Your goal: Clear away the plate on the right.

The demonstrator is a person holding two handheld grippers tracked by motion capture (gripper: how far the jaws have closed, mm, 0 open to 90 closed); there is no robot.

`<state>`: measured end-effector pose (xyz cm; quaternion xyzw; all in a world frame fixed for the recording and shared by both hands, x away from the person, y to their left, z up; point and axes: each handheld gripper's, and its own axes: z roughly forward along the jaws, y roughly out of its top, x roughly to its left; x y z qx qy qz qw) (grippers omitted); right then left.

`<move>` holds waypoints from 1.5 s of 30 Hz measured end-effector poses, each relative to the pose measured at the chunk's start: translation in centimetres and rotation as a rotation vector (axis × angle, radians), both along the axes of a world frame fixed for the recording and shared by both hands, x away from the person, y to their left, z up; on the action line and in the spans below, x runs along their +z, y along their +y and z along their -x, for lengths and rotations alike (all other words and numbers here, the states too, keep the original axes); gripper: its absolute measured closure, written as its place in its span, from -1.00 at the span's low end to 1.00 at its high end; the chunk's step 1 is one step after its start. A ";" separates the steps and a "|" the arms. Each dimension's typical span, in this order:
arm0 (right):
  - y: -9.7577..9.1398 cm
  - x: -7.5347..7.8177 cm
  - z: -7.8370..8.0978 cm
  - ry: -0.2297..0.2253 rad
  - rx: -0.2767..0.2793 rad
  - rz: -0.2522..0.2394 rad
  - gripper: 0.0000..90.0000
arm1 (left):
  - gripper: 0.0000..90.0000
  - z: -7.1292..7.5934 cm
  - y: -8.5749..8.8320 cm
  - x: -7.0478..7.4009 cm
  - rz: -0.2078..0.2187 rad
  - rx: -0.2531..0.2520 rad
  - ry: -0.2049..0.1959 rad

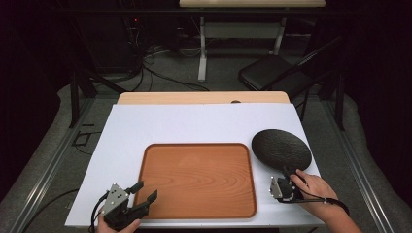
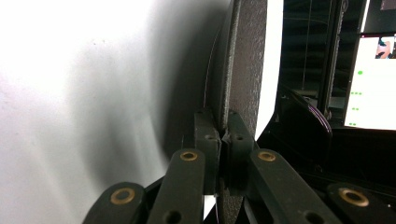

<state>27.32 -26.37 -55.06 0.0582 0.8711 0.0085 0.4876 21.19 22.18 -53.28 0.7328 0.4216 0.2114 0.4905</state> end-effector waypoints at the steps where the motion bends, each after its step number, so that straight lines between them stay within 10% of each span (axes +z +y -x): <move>1: 0.0 0.1 0.0 0.001 0.005 0.006 0.93 | -0.14 0.0 0.0 0.0 -0.003 0.003 0.001; 33: 2.0 6.2 2.0 -0.052 0.060 0.088 0.88 | -0.14 0.0 0.0 0.0 0.007 0.010 -0.001; 45: 6.4 8.1 3.2 -0.077 0.196 0.078 0.85 | -0.14 0.1 0.2 0.2 0.009 0.009 -0.005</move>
